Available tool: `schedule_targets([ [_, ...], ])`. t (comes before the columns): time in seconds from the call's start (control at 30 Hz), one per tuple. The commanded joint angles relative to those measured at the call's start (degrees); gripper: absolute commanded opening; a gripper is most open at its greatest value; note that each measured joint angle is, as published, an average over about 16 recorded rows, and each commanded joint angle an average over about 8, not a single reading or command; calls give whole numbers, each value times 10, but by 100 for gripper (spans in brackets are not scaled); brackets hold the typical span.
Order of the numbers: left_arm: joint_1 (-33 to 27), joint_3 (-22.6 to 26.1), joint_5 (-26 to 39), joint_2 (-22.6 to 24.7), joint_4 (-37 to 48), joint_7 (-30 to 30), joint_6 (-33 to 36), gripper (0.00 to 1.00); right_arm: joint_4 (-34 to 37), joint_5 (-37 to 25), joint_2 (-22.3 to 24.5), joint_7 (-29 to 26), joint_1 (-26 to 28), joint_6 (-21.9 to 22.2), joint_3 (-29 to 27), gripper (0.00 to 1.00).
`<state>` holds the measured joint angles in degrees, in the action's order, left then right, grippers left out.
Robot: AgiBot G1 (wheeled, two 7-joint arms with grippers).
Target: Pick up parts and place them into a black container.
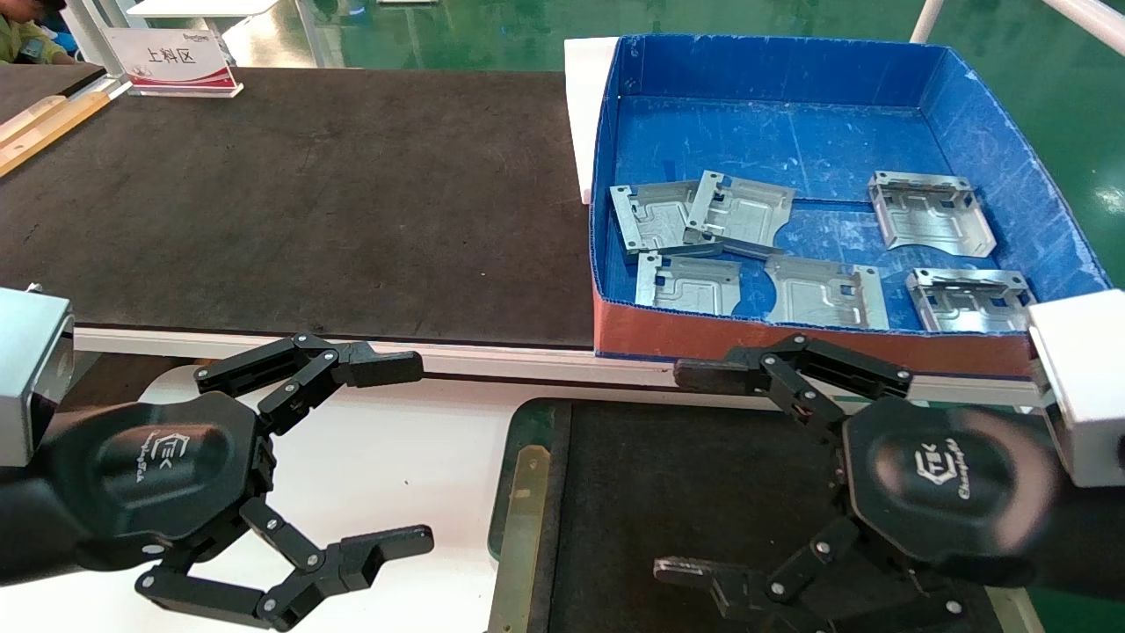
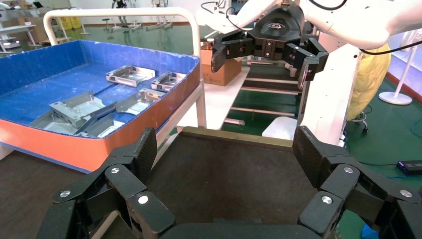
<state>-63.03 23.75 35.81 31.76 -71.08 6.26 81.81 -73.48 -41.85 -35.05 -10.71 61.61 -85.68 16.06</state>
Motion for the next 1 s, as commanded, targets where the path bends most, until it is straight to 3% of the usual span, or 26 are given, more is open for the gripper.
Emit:
schedule_targets([
  [0.03,0,0,0,0,0,0,0,100,0,0,0,0,0,0,0,100],
  [0.47,0,0,0,0,0,0,0,100,0,0,0,0,0,0,0,100],
  [0.5,0,0,0,0,0,0,0,92,0,0,0,0,0,0,0,100],
  [0.73,0,0,0,0,0,0,0,4,0,0,0,0,0,0,0,100],
  [0.77,0,0,0,0,0,0,0,0,0,0,0,0,0,0,0,100],
  [1.0,0,0,0,0,0,0,0,0,0,0,0,0,0,0,0,100],
])
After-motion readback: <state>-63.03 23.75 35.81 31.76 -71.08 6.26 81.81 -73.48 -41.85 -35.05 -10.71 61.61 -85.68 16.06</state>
